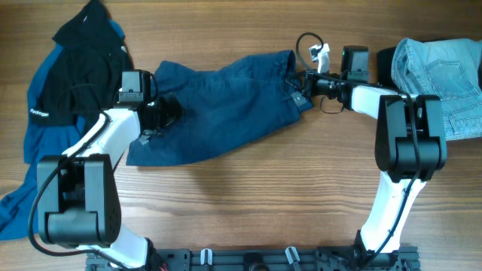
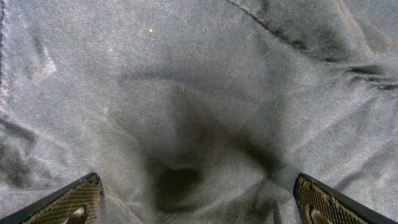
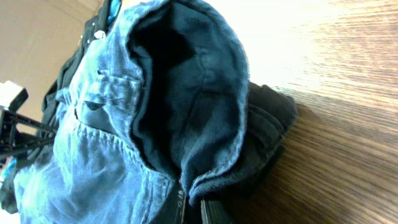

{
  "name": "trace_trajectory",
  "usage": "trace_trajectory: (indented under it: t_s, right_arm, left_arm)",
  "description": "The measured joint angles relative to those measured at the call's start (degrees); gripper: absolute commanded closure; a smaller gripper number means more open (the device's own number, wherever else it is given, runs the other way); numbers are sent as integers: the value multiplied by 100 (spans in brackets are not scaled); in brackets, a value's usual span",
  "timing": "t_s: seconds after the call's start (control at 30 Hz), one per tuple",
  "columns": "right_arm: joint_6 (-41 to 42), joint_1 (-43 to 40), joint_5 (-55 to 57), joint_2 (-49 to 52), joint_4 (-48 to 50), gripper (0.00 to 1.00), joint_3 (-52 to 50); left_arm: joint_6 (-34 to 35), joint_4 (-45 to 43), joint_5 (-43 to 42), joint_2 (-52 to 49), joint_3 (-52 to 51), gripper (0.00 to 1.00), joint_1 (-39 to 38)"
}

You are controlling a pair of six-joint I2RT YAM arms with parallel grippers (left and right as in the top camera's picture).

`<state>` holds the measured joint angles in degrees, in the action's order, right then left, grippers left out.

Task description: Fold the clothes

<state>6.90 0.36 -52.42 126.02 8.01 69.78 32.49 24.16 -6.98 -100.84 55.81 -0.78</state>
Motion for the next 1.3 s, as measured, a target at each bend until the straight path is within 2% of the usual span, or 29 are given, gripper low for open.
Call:
trace_trajectory:
  t_s: [0.13, 0.33, 0.4, 0.63, 0.83, 1.03, 1.17, 1.3]
  right_arm:
    - [136, -94, 17, -317, -496, 96, -20]
    - [52, -461, 511, -1751, -1589, 96, -31]
    - [11, -632, 640, -1939, -1897, 96, -31]
    - [-302, -1283, 929, -1989, -2973, 96, -31]
    - [-564, -1578, 1416, -1989, -3287, 96, 387]
    - [-636, -1574, 1700, -1989, -3434, 96, 461]
    - [-660, -1480, 1714, -1989, -3956, 96, 636]
    - [-605, -824, 1720, -1989, -4269, 95, 994]
  left_arm:
    - [0, 0, 0, 0, 0, 0, 0]
    - [0, 2, -22, 0, 0, 0, 0]
    - [0, -15, -66, 0, 0, 0, -2]
    - [-4, -63, -254, 0, 9, 0, -33]
    - [-24, -42, -157, -13, -4, 2, 0]
    - [-232, -107, -166, 258, -4, 2, 0]
    - [-374, -131, -146, 793, 7, 2, 0]
    - [-393, -127, -144, 822, 7, 1, 0]
